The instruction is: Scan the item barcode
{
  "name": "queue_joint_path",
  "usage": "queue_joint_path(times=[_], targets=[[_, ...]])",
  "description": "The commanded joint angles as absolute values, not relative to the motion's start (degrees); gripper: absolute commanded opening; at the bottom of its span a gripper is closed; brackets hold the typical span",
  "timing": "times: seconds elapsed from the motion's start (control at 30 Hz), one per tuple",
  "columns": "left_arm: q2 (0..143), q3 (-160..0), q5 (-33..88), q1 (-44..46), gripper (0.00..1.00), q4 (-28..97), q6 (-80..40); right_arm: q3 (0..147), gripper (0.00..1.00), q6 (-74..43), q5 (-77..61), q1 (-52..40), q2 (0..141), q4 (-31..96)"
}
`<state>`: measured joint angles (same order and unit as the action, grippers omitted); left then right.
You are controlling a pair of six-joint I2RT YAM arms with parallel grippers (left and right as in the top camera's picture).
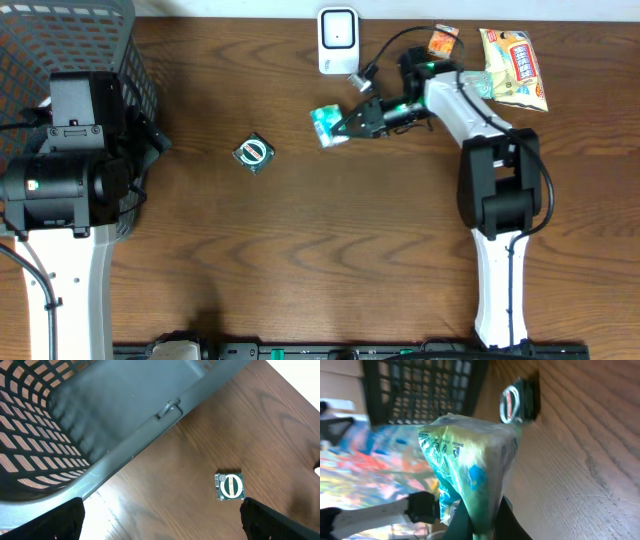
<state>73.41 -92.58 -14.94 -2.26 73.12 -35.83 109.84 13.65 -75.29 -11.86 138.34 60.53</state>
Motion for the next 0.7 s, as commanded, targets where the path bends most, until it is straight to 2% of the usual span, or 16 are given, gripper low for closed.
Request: queue_joint_path(times=[0.0, 0.07, 0.67], targets=[[73.41, -92.9, -15.51, -2.68, 0.98, 73.3, -36.1, 110.63, 0.01, 16.38, -85.62, -9.85, 136.25, 59.96], [73.41, -92.9, -15.51, -2.68, 0.98, 73.3, -36.1, 110.63, 0.01, 18.02, -89.52, -8.47, 136.25, 59.99], [73.41, -92.9, -15.53, -2.68, 0.98, 73.3, -36.1, 110.63, 0.01, 17.63, -89.54, -2.44, 136.22, 58.89]])
